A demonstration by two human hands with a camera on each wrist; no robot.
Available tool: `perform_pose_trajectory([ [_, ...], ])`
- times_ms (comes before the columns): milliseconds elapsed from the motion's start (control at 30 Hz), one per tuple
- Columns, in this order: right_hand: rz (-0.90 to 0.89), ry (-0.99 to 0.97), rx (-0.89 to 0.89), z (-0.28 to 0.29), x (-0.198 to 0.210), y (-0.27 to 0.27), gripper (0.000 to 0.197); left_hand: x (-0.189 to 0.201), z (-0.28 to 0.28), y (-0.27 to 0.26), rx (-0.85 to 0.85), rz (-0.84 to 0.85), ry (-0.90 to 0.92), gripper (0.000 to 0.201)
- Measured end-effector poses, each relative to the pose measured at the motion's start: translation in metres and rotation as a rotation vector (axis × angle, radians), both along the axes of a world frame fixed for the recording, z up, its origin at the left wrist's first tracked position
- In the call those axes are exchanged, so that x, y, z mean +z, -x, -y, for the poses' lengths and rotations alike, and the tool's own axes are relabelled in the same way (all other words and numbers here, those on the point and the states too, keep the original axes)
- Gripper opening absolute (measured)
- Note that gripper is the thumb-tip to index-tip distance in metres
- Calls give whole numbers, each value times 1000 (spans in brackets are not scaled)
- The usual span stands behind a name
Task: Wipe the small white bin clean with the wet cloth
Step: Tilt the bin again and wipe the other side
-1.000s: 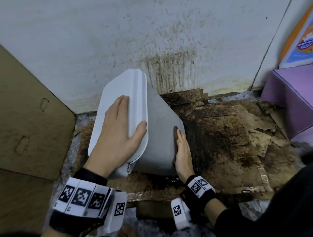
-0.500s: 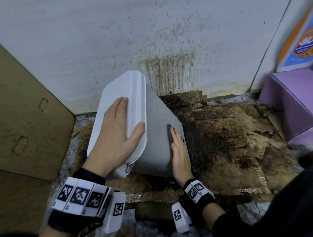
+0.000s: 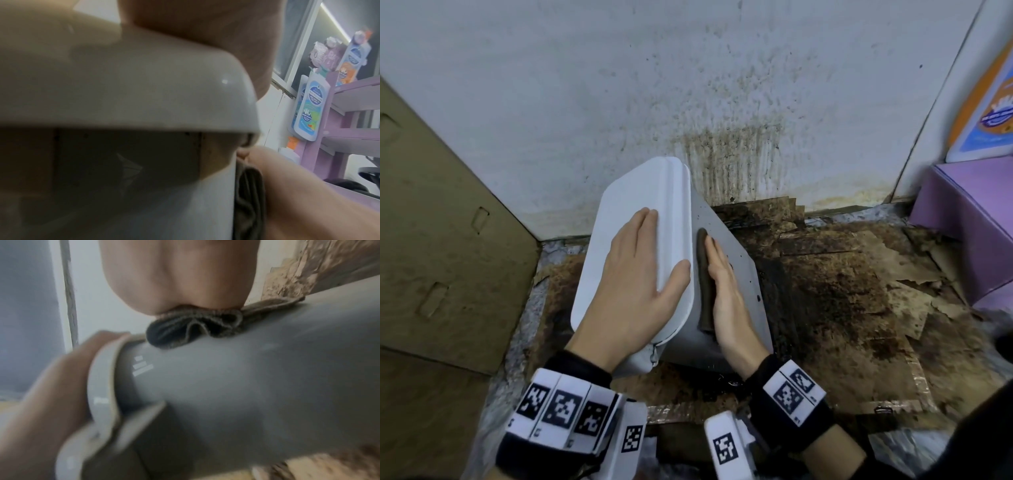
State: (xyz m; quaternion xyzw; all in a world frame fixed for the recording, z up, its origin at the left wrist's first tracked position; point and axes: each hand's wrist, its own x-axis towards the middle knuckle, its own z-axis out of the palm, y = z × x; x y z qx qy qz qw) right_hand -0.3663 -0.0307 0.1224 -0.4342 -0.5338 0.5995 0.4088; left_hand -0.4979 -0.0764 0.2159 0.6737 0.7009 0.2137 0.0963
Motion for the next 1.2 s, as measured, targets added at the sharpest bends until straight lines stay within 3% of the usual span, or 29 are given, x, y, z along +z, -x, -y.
perform_pose_trajectory([
  [200, -80, 81, 185, -51, 35, 0, 55, 1, 2, 0, -2, 5, 1, 85],
  [333, 120, -71, 322, -98, 28, 0, 56, 0, 0, -1, -19, -3, -7, 85],
  [467, 259, -108, 354, -122, -9, -12, 56, -1, 2, 5, -6, 20, -10, 85],
  [667, 417, 128, 212, -118, -109, -49, 55, -1, 2, 10, 1, 35, -21, 84],
  [800, 390, 232, 177, -117, -126, -56, 55, -2, 1, 8, -14, 27, -27, 82],
  [1000, 341, 208, 118, -121, -75, -26, 56, -2, 1, 12, -6, 18, -26, 83],
  [1133, 119, 47, 213, -119, -1, 3, 55, -2, 1, 10, -15, -3, -18, 84],
  [1200, 31, -79, 303, -119, 22, 16, 67, -2, 0, 10, -12, -3, -19, 84],
])
